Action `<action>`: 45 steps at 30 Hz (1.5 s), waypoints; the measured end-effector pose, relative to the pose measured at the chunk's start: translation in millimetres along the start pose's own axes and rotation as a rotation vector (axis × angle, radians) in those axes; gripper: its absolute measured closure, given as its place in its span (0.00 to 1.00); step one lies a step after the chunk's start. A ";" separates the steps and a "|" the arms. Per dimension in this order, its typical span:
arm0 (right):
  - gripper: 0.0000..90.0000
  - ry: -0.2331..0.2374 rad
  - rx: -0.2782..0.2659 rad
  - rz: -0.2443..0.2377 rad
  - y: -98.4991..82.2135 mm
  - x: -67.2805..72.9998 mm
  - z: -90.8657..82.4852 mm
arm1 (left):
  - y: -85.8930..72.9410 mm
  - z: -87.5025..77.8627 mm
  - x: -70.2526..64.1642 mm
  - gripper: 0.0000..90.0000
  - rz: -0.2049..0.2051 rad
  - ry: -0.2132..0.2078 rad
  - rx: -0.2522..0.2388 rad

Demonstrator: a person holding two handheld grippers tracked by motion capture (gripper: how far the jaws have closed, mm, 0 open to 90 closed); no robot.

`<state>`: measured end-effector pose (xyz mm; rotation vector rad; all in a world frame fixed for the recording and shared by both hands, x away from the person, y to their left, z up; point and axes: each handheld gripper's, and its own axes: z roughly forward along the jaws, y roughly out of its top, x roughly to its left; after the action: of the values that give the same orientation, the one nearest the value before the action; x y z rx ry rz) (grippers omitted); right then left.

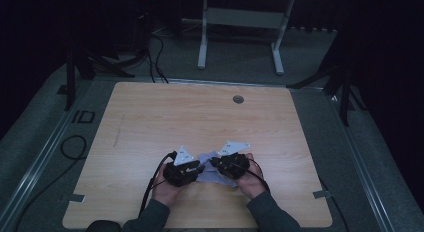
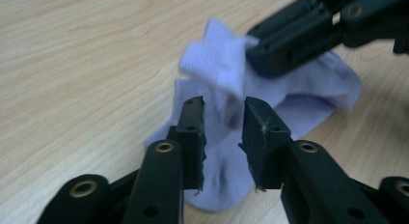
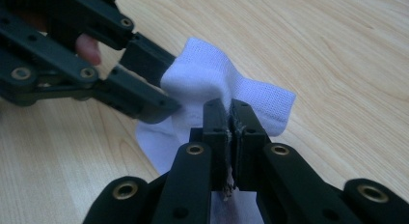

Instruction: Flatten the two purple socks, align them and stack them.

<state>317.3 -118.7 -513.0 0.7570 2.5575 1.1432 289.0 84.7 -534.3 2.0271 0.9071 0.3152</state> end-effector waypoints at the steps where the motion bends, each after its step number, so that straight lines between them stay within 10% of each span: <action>1: 0.96 0.003 0.002 -0.003 0.1 0.5 0.6 | 0.5 0.5 -0.6 0.87 0.000 -0.005 -0.003; 14: 0.73 0.005 -0.092 0.000 13.9 -10.1 -39.0 | 1.1 -1.0 -3.0 0.98 0.022 0.000 -0.007; 26: 0.80 -0.135 0.093 0.125 -36.2 -39.9 -47.7 | 0.0 -1.9 -2.1 0.98 0.020 0.011 0.001; 37: 0.90 -0.096 0.201 0.206 -54.8 -48.2 -28.7 | -0.5 -2.2 -1.2 0.98 0.018 0.016 0.002; 45: 0.98 -0.078 0.165 0.213 -50.7 -45.8 -35.2 | -1.1 -2.8 -0.7 0.98 0.013 0.018 0.001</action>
<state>323.0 -194.0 -527.2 1.1132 2.5768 0.9464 286.5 86.3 -533.5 2.0346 0.9060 0.3410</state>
